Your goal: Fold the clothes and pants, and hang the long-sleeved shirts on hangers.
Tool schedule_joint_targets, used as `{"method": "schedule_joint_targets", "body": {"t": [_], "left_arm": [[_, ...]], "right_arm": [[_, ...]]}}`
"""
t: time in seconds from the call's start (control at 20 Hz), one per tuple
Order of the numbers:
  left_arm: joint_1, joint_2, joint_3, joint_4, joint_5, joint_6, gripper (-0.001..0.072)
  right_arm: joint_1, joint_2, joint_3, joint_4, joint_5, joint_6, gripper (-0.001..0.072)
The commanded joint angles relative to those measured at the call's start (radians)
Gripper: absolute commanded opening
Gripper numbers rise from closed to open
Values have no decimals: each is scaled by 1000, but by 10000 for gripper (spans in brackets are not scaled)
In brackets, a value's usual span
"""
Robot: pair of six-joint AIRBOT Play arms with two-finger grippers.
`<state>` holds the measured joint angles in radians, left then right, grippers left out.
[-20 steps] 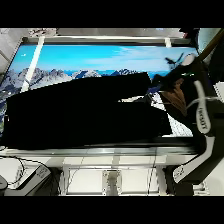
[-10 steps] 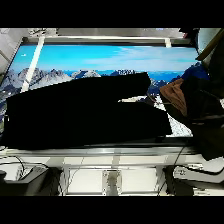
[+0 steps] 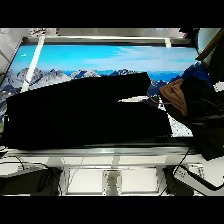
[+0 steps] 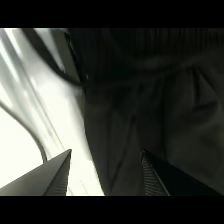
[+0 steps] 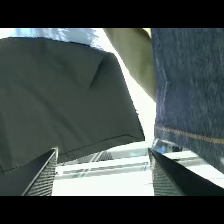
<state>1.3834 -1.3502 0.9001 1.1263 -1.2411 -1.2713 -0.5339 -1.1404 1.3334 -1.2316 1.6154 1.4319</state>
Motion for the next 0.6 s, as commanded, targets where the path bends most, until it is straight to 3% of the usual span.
{"method": "schedule_joint_targets", "body": {"t": [0.0,0.55], "left_arm": [[2,-52,5,-47,79,66,494],[-30,-135,27,-110,128,110,489]], "right_arm": [[-2,71,-8,-8,21,15,612],[-2,195,-8,-79,66,56,612]]}}
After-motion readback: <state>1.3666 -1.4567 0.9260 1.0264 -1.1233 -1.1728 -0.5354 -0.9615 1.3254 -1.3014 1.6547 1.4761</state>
